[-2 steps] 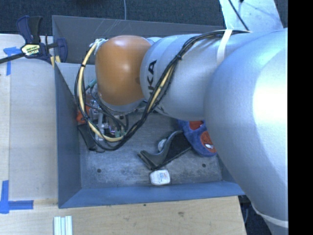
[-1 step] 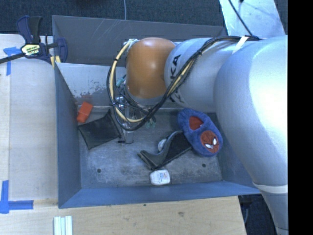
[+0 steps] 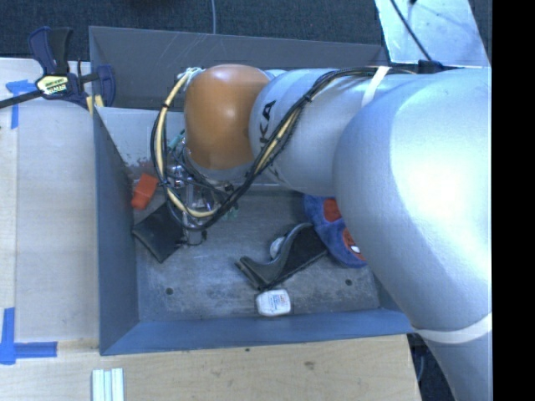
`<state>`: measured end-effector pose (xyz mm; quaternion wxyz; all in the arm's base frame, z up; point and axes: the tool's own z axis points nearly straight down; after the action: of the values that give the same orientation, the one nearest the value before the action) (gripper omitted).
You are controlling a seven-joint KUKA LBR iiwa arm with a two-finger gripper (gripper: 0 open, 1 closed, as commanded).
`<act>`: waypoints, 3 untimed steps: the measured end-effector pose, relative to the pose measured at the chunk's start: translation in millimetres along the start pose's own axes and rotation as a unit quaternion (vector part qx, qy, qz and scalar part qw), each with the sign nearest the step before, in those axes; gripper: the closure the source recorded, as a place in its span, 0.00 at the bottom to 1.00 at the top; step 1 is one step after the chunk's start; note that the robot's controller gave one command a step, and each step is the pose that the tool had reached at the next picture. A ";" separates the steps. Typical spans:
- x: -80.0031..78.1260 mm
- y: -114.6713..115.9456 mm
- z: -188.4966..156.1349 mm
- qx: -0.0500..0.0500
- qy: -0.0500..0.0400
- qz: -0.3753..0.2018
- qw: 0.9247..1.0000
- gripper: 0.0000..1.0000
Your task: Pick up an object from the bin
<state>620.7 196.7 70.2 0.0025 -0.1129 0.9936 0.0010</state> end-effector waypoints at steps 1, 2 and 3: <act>-1.0 -1.8 -2.2 0.000 -0.001 0.002 1.000 1.00; 35.2 -31.5 -102.9 0.001 -0.001 -0.172 0.985 1.00; 32.9 -22.4 -189.5 0.001 -0.004 -0.184 0.983 1.00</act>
Offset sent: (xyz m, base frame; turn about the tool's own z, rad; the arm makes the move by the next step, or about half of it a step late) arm 0.0000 0.0000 0.0000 0.0000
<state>592.7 167.0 259.6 0.0069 -0.2939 0.9558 0.0000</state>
